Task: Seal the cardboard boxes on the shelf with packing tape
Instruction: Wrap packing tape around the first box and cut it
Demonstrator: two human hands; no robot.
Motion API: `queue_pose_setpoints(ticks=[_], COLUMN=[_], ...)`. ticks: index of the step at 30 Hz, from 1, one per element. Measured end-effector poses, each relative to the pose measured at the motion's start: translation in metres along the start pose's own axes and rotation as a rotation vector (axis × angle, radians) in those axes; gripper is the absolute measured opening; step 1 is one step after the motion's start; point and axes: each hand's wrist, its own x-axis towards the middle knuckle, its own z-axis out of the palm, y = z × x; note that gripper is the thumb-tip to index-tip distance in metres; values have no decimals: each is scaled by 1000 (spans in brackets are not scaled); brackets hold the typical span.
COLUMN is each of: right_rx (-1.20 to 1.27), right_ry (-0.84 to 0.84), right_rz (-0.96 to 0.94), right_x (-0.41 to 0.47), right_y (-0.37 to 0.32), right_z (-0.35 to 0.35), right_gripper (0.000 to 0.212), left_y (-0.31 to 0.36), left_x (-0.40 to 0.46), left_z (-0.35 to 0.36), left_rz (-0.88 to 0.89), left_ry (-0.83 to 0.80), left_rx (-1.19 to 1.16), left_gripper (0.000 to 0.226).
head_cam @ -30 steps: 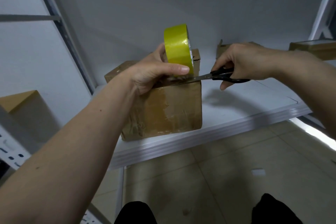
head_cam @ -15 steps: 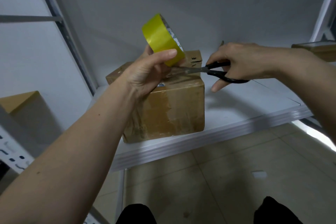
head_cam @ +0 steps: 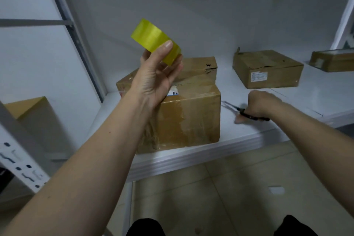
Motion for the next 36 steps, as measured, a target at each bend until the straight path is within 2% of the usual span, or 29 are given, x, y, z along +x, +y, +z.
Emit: queue_pose_setpoints(ticks=[3, 4, 6, 8, 9, 11, 13, 15, 20, 22, 25, 29, 32, 36], right_rx=[155, 185, 267, 562, 736, 965, 884, 835, 1145, 1183, 1221, 1178, 1145, 1089], right_ry=[-151, -149, 61, 305, 330, 165, 11, -24, -65, -38, 2, 95, 160, 209], right_rz=[8, -25, -146, -303, -398, -579, -674, -674, -634, -620, -583, -521, -475, -497], right_x=[11, 14, 14, -4, -19, -49, -62, -62, -61, -61, -63, -65, -65, -60], right_y=[-3, -6, -10, -22, -29, -44, -54, -60, -67, -70, -71, -69, -73, -79], right_z=[6, 6, 6, 1, -3, -9, -8, -1, 10, 11, 12, 13, 9, 13], right_gripper=[40, 33, 19, 21, 27, 37, 49, 50, 28, 28, 33, 40, 30, 34], left_y=[1, 1, 3, 3, 3, 3, 2, 1, 1, 1, 3, 30, 51, 52], left_x=[0, 0, -1, -1, 0, 1, 2, 1, -1, -3, -6, -13, -19, -29], left_z=[0, 0, -1, -1, -1, 0, 0, -1, 0, 2, 1, -19, -40, -65], left_rz=[10, 9, 3, -5, -7, -7, -2, 2, 3, 11, 58, 187, 268, 292], left_ry=[20, 26, 30, 21, 16, 12, 14, 8, 0, 11, 55, 111, 221, 314], left_rx=[-34, -37, -33, -12, 2, 8, -12, -35, -60, -53, -11, 32, 99, 184], left_gripper=[103, 103, 103, 100, 98, 100, 104, 97, 85, 82, 63, 83, 103, 110])
